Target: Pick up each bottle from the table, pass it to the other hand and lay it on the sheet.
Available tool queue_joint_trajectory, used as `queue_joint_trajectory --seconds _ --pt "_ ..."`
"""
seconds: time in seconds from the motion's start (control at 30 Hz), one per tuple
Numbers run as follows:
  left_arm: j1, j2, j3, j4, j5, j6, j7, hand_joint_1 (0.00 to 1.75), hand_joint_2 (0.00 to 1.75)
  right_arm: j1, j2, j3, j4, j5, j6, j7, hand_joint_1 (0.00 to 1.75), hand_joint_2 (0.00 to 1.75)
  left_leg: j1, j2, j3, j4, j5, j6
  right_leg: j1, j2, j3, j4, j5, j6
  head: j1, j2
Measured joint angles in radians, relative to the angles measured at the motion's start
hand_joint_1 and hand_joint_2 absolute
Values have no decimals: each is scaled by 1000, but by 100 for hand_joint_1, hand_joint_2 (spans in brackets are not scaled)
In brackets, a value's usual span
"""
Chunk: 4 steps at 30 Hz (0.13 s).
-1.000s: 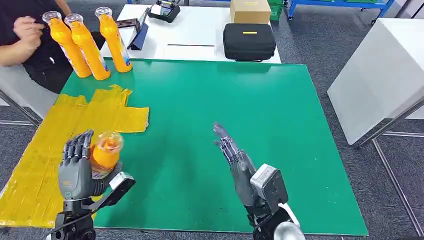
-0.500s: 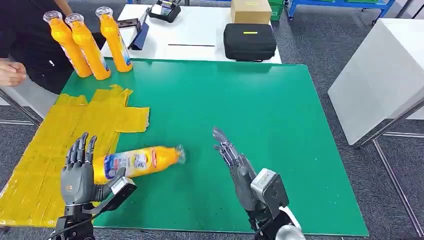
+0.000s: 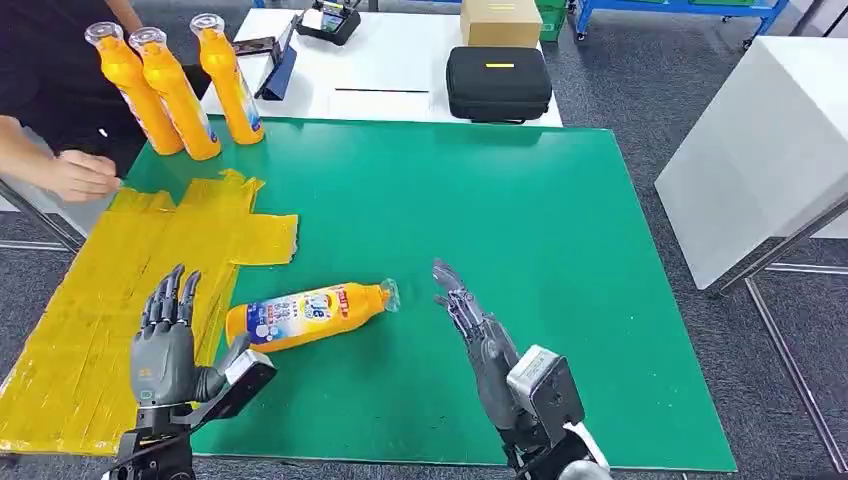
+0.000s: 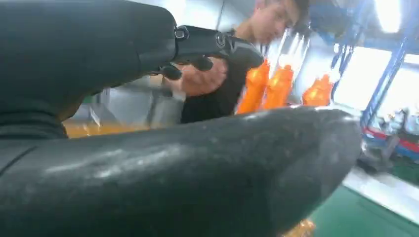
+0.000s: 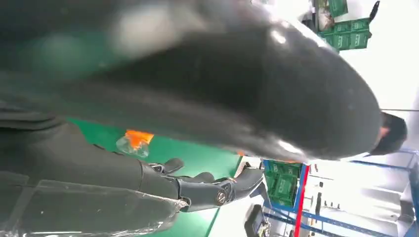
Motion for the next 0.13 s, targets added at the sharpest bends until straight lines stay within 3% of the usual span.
queue_joint_trajectory --seconds 0.13 --pt "21 -39 12 -59 660 -245 -187 0 0 10 0 -9 0 24 -6 -58 0 0 0 0 0 0 0 0 0 0 0 0 0 0 0 0"
